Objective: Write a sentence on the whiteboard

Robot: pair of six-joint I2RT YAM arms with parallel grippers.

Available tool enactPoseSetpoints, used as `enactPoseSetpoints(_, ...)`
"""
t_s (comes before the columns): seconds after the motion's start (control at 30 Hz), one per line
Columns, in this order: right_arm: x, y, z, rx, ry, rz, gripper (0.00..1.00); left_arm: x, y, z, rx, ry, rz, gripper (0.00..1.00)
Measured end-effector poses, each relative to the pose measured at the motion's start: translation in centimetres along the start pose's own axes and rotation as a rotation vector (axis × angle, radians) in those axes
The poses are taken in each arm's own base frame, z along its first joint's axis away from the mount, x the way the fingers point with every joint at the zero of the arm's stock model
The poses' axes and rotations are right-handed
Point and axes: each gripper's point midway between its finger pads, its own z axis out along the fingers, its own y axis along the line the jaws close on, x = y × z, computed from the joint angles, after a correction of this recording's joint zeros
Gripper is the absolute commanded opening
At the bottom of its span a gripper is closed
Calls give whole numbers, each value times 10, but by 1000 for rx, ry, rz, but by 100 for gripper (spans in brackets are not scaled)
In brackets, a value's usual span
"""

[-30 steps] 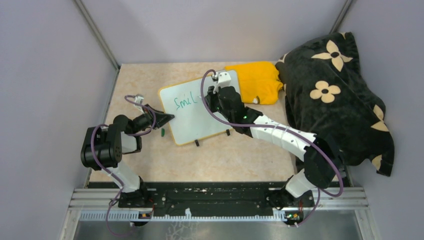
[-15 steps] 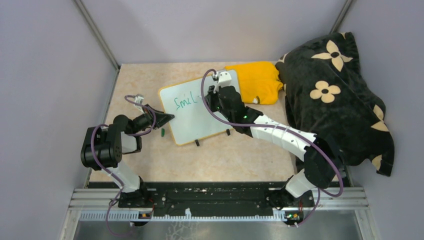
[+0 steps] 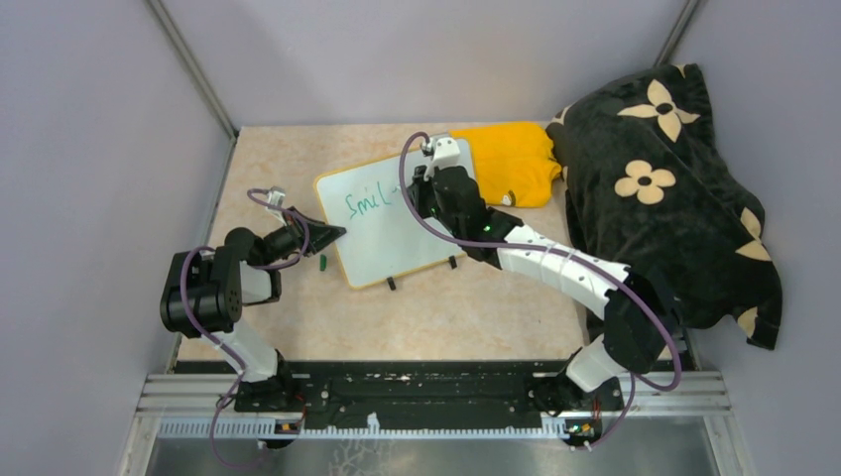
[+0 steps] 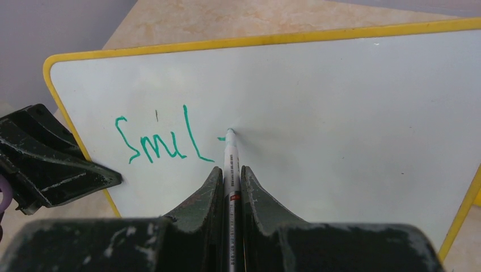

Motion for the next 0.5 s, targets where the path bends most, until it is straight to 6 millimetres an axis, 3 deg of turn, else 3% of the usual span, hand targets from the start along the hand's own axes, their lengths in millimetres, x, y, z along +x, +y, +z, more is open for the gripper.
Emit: enactPoseSetpoints(0.5, 1, 9, 4, -48, 20, -7, 0, -1, 0, 1, 2, 0, 1, 22)
